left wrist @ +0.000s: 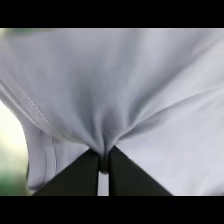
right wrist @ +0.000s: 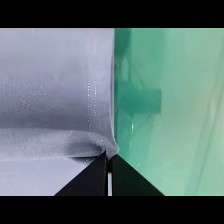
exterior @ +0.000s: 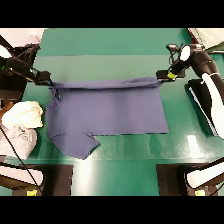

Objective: Fold the shirts.

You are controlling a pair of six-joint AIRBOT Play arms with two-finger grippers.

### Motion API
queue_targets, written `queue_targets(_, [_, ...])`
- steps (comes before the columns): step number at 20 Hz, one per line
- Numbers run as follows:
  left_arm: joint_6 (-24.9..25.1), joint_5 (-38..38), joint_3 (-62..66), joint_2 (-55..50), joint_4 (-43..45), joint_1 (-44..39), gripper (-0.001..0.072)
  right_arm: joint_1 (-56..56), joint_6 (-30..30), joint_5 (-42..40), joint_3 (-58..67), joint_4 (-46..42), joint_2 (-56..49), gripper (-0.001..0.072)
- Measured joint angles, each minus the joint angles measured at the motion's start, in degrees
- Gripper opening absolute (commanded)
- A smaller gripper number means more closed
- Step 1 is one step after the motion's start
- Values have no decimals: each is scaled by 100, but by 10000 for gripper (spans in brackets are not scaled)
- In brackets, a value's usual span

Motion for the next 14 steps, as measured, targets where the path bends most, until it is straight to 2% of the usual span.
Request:
queue_targets(4, [-7,-168,-450,-4,146,2,38,26,24,44,-190,177,0,36])
queue_targets(5, [-15,-205,-516,-4,155,2,239,28,31,57,-210,223,0,200])
queue_targets(6, [-57,-243,-560,-4,164,2,518,28,28,85,-223,243,0,321])
queue_targets(7, [-120,-304,-595,-4,184,4,550,28,26,120,-234,269,0,323])
queue_targets(10, [-315,-485,-647,7,223,4,550,28,-50,354,-251,350,20,323])
queue_targets(14, [-627,-787,-778,306,402,7,550,-81,-439,828,-267,756,299,322])
